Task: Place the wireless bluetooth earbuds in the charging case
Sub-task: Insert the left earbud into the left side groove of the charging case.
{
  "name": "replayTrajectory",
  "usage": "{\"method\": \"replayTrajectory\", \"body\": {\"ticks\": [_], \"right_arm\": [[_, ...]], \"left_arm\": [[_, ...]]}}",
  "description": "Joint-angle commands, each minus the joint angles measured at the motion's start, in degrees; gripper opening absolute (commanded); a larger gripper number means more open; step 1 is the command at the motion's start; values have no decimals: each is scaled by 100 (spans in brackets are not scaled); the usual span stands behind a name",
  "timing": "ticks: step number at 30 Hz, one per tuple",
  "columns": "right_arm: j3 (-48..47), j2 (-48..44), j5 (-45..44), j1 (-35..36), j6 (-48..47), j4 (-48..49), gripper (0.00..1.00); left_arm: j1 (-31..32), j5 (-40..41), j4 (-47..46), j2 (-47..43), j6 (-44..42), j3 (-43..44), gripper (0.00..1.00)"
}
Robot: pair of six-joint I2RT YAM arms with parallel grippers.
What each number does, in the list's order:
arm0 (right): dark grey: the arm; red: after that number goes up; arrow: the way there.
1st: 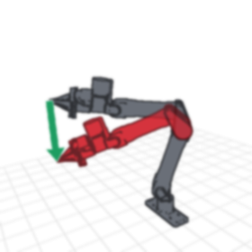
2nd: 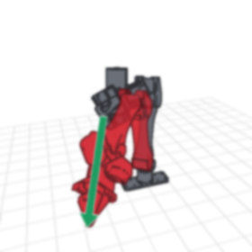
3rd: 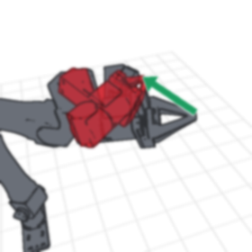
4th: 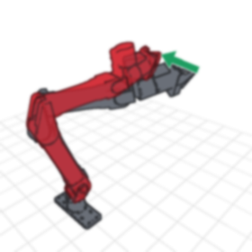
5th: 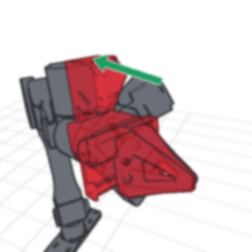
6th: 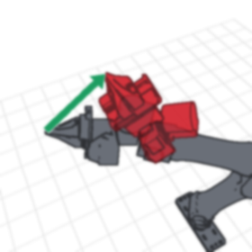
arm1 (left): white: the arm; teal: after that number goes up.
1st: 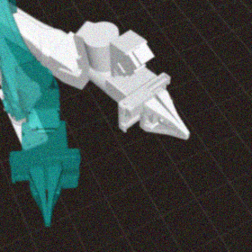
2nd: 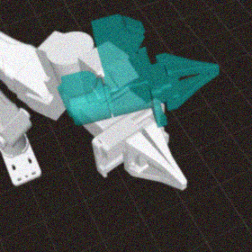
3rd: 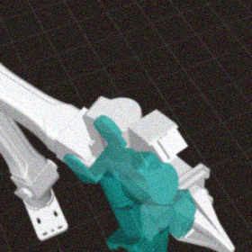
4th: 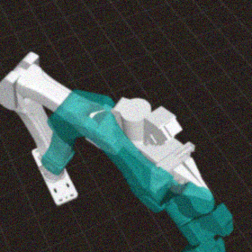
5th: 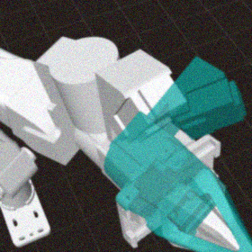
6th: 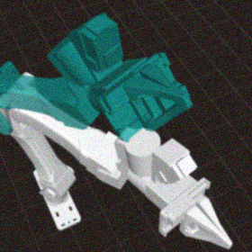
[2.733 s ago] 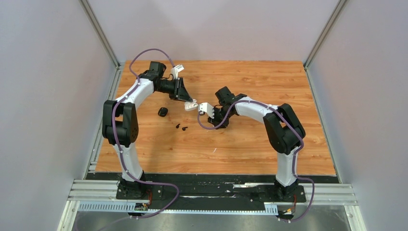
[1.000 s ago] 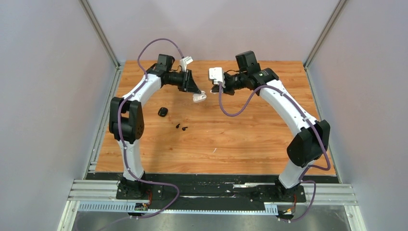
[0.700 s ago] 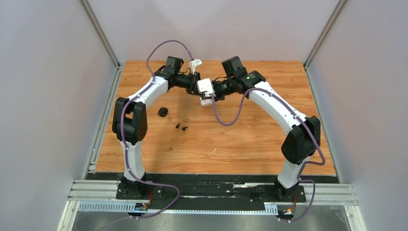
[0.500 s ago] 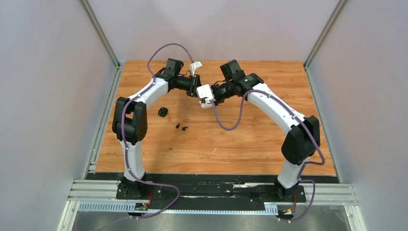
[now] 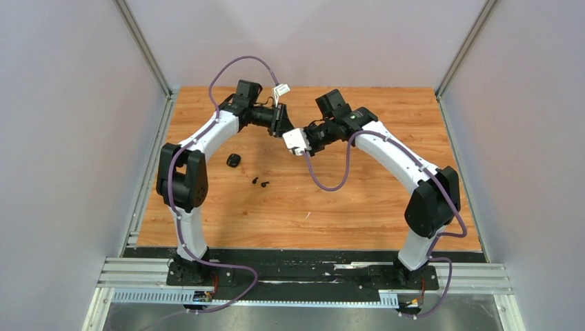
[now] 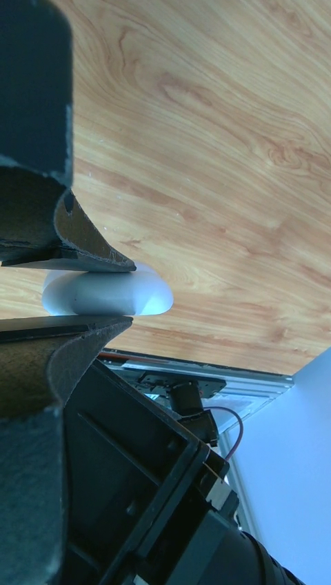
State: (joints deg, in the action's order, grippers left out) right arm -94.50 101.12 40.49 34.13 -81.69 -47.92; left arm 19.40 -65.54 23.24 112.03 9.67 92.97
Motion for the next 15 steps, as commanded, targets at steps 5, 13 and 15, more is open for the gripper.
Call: {"method": "replayTrajectory", "body": {"ticks": [5,13,15], "right_arm": [[47,-349,-190,72,-444,-25,0],[205,-390,-101,84,-436,-44,0],[207,-379,-106,89,-450,-93,1]], "left_arm": [[141,-172,333,-322,-417,232,0],[152,-184,358,-362,-444,201,0],[152,-177,350,-361,-434,196,0]]}}
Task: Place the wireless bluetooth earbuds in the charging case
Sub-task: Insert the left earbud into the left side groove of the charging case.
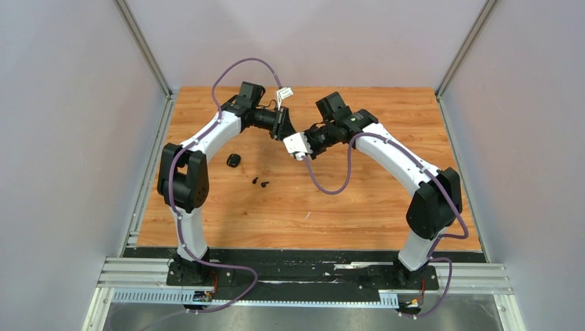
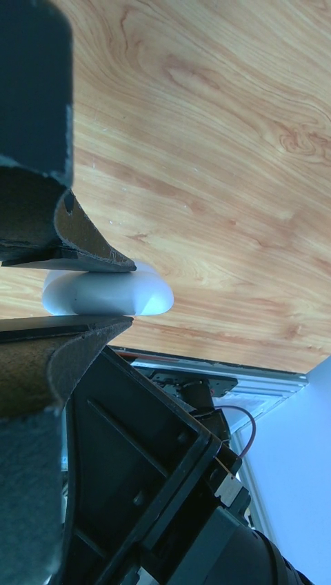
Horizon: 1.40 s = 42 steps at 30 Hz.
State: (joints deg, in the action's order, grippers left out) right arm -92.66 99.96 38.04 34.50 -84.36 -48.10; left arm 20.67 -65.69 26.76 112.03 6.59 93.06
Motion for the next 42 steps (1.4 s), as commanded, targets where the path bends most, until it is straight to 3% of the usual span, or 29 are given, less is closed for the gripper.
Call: {"method": "replayTrajectory", "body": {"ticks": [1,16,29,36,42], "right_arm": [[34,-263,126,56,-186,-97,1],[6,-188,257,133,-317,-132,4],[-185,-101,-289,149,-529,-662,3],[-213,55,-110,162,-420,-628,11],[-190,112,-382,210,-232,-384,11]], "left_arm": [[30,-156,-3,-360,-124,180,0],[99,-216,88,-387,-237,212,0],[113,-207,93,-402,-247,203,0],[122,-213,110,-414,-270,192,0],[122,-209,101,-421,-266,182,0]]}}
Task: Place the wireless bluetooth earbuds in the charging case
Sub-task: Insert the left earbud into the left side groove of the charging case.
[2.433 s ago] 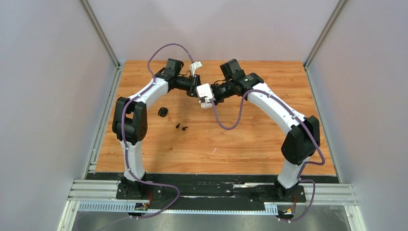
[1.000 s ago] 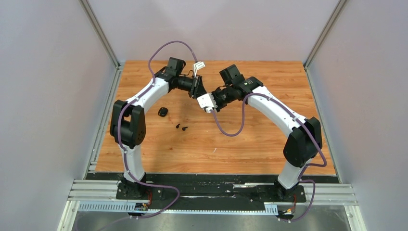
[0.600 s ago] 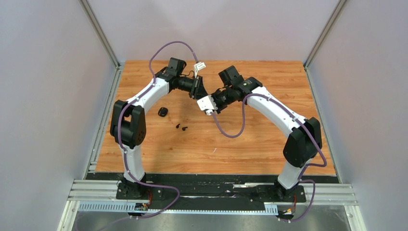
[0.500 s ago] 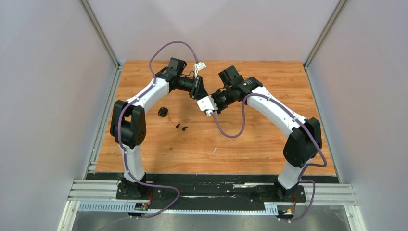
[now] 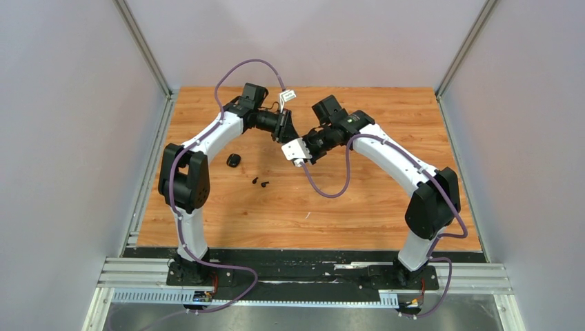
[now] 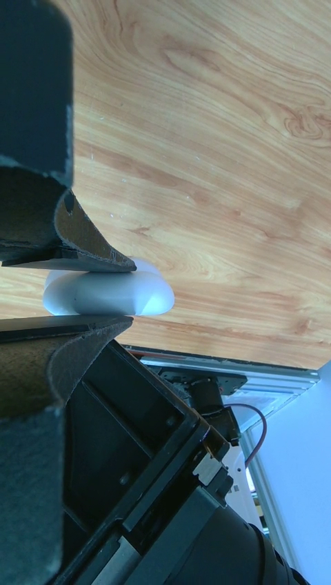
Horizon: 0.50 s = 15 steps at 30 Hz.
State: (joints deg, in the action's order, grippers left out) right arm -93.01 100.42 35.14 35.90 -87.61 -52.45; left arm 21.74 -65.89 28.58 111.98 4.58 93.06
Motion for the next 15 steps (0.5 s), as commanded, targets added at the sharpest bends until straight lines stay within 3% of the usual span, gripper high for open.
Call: {"method": "replayTrajectory", "body": {"ticks": [1,15], "right_arm": [[-136,62,-127,74,117,104,11],[-97,61,-486,216,581,549,12]], "left_arm": [[15,-194,-80,-404,-56,190,0],[19,-219,-62,-344,-49,231,0]]}}
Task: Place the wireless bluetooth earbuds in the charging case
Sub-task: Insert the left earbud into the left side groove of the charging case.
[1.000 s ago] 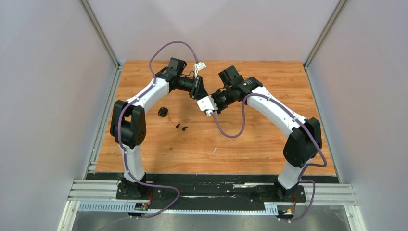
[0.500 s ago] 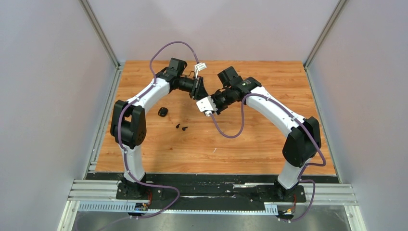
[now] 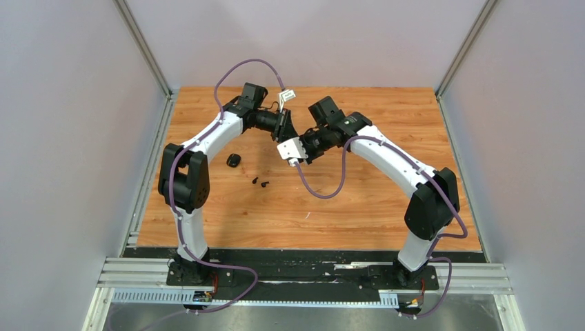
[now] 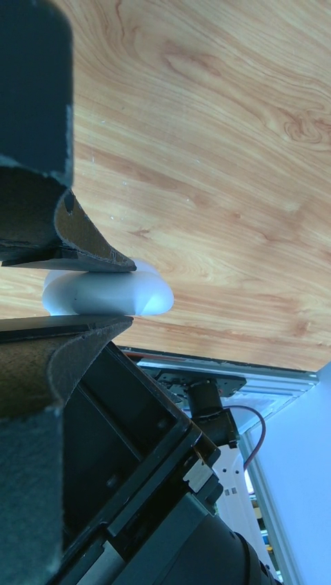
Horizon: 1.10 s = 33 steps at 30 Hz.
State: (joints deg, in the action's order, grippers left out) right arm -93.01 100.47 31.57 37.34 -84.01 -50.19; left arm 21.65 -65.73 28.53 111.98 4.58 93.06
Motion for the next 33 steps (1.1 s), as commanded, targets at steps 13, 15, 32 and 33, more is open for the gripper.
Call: {"method": "replayTrajectory", "body": {"ticks": [13,15,32,33], "right_arm": [[-101,93,-334,113,319,408,22],[-110,58,-371,115,347,442,23],[225,-423,-510,124,745,1075,28],[237,-430,-526,124,745,1087,29]], "left_arm": [[28,-226,-50,-344,-45,231,0],[32,-224,-50,-344,-44,223,0],[32,-245,-57,-309,-27,239,0],[32,-242,-63,-309,-27,239,0]]}}
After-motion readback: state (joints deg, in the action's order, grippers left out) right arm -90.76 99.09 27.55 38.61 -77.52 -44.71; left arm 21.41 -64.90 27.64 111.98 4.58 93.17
